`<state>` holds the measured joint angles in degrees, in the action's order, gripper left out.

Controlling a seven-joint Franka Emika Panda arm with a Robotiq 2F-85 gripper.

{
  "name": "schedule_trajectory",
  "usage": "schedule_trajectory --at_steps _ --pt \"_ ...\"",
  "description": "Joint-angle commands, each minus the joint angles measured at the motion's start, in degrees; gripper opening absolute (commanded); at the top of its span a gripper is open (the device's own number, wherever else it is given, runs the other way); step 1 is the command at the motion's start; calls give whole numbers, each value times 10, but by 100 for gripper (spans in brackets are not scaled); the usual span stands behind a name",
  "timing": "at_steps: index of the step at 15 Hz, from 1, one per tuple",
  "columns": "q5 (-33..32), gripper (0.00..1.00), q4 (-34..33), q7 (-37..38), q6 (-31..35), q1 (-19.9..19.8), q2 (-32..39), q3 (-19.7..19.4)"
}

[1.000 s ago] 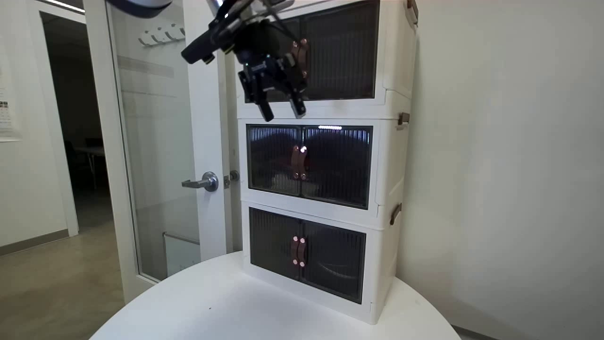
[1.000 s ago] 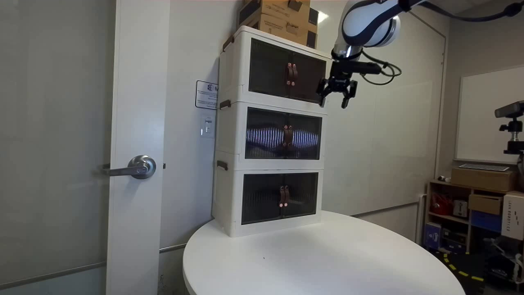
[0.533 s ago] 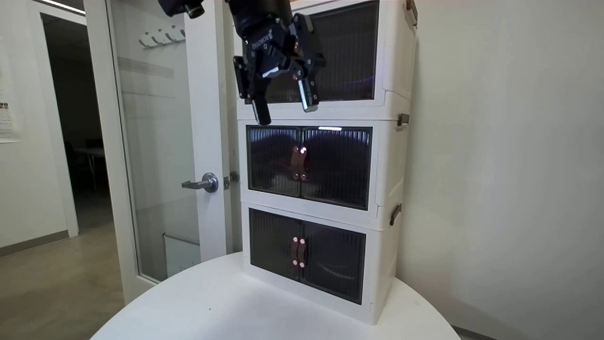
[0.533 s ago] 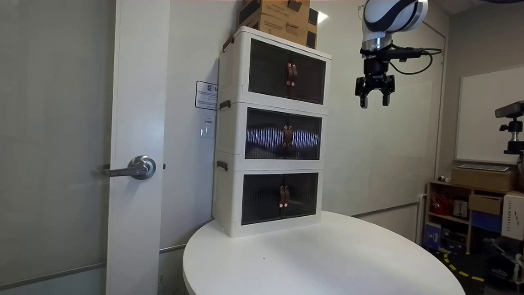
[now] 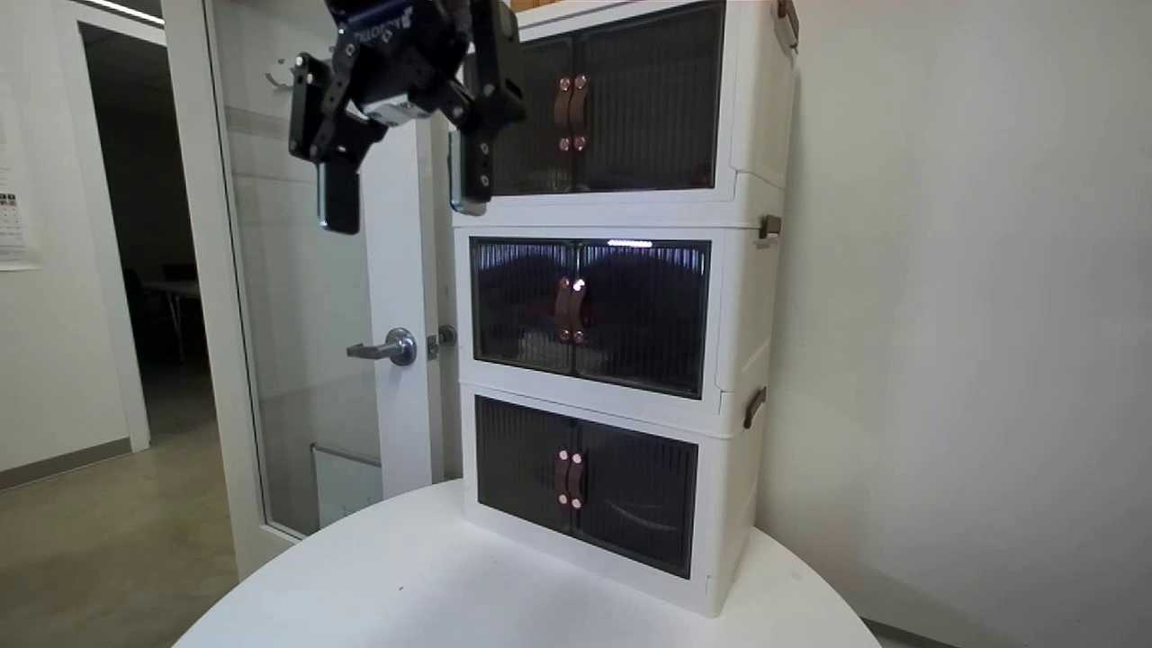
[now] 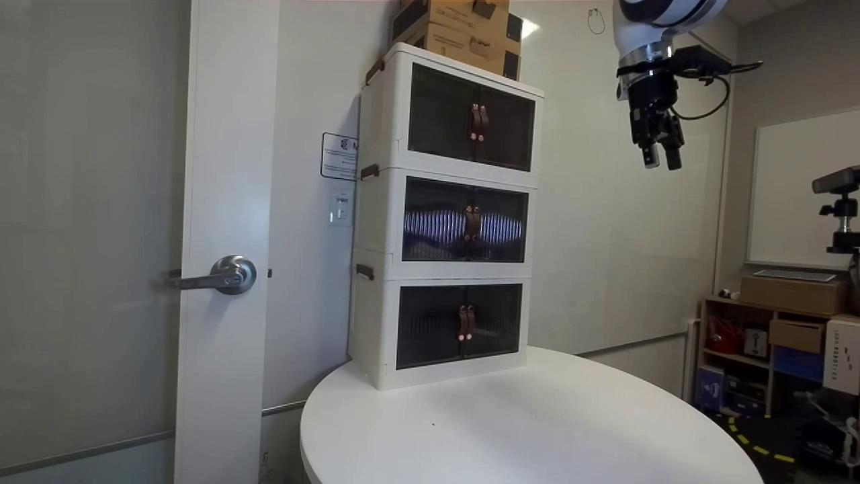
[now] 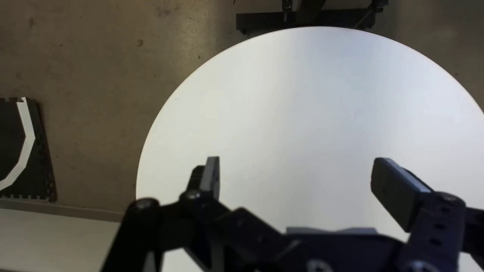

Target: Close the doors of the middle shelf

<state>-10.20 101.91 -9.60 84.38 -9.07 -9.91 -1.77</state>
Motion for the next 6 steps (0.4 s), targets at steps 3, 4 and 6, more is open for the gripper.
schedule_trajectory --at_steps 3,4,6 --pt "-2 100 -2 3 0 18 4 -17" --pt "-2 100 -2 3 0 18 6 -18" --pt "-2 100 -2 3 0 18 8 -18"
